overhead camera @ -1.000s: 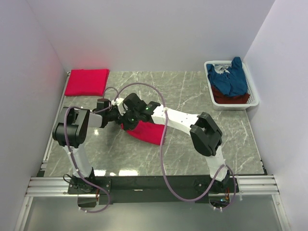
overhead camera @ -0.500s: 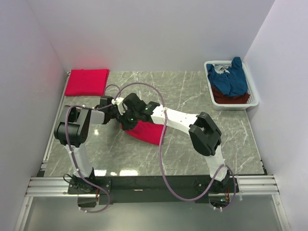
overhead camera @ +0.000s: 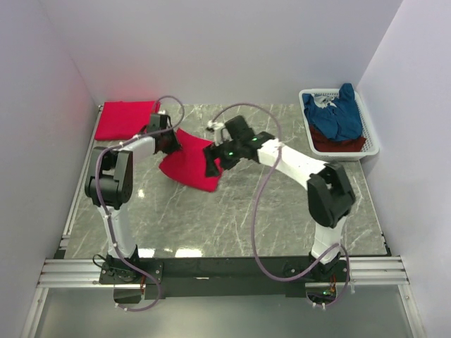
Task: Fold and stack the t-shirts
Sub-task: Neatly place the folded tshirt to the corner
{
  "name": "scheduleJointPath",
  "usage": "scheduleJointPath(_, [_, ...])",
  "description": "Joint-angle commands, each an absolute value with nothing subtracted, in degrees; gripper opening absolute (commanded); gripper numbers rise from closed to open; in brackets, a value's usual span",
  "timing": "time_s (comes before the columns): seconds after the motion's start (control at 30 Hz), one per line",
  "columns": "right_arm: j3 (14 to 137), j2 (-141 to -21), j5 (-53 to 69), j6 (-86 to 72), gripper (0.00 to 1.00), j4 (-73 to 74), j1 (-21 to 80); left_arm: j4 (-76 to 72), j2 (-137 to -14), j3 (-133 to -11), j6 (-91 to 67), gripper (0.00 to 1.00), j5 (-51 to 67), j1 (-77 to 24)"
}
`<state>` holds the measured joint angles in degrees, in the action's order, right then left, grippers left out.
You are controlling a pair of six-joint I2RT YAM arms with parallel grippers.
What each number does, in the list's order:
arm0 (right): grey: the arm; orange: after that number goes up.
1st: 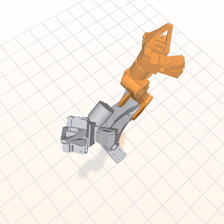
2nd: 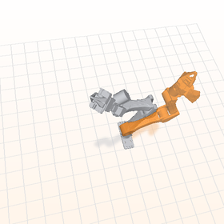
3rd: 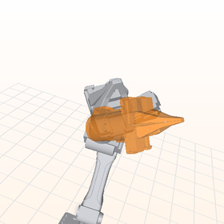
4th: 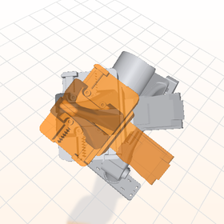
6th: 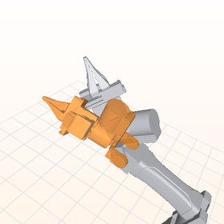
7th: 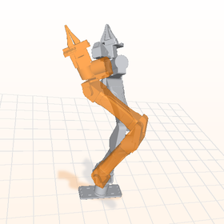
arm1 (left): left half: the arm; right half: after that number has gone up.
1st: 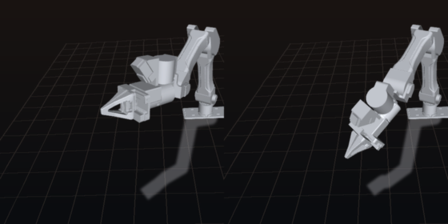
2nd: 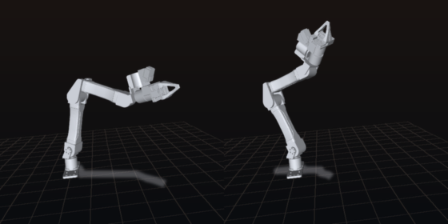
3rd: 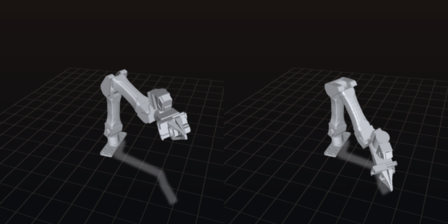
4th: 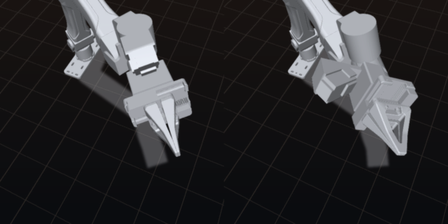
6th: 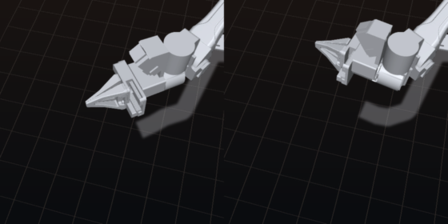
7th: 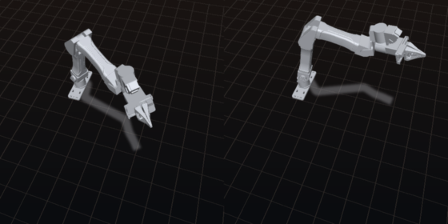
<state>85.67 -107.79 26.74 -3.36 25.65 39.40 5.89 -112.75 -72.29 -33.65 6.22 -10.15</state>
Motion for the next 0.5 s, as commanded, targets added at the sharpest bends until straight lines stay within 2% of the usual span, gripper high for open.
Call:
scheduleJointPath(0.0, [83.5,-101.2,28.9,-1.3,0.87,28.2,37.4,11.4,-115.7,-83.7,-20.0,0.01,-0.3,-8.6])
scheduleJointPath(0.23, [79.6,-97.7,28.0,1.8,0.89,29.8,33.8,21.0,-128.3,-112.2,-8.4,0.00,-4.6,-6.4])
scheduleJointPath(0.33, [79.0,-97.2,28.1,2.5,0.89,30.1,33.0,23.1,-131.6,-119.8,-4.6,0.00,-7.0,-5.9])
scheduleJointPath(0.47, [78.8,-97.5,28.5,3.0,0.89,30.4,32.8,21.9,-132.3,-124.2,-0.6,0.00,-7.7,-5.0])
